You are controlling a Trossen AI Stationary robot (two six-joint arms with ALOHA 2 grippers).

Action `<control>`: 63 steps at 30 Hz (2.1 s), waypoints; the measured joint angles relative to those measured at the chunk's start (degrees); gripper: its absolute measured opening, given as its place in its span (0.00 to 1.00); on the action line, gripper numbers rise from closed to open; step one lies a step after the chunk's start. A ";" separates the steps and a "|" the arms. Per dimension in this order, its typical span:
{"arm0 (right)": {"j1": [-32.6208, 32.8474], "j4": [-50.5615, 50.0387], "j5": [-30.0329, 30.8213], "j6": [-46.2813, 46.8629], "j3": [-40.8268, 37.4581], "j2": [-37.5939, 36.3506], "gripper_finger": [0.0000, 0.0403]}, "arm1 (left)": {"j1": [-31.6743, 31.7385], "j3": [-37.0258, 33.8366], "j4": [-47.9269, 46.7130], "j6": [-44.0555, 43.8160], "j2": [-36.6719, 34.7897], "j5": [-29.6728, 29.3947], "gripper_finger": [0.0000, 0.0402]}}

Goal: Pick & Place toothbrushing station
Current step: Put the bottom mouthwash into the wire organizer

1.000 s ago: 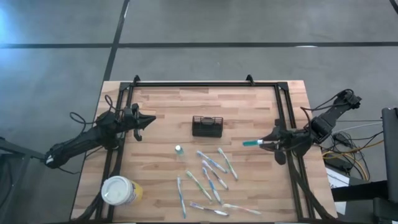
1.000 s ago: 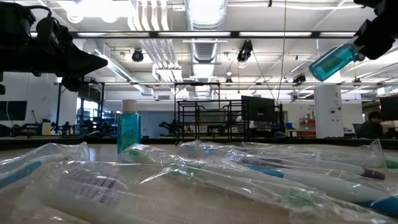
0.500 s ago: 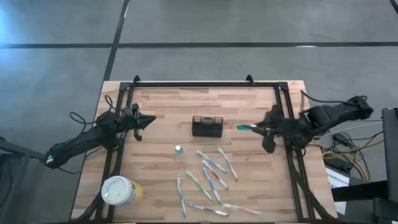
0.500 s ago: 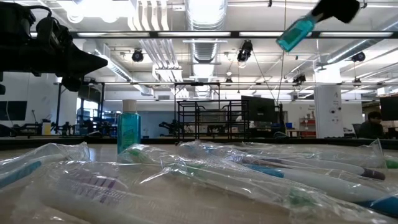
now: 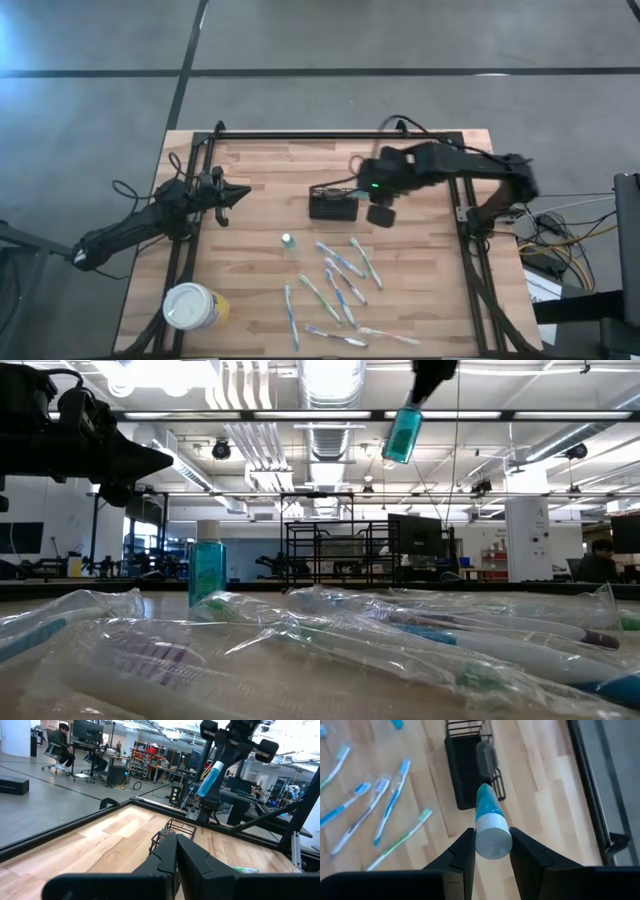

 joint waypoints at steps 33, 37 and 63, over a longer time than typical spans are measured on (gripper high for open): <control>-4.50 -7.59 -6.05 -11.27 28.26 29.50 0.23 | 0.00 0.00 -0.01 0.02 0.88 0.02 0.03; -5.33 -7.55 -5.88 -10.79 28.26 30.84 0.23 | 0.02 0.00 -0.02 0.02 0.92 0.02 0.03; -5.70 -4.90 -7.36 -9.57 26.34 36.51 0.23 | 0.01 0.00 0.00 1.16 1.15 0.02 0.03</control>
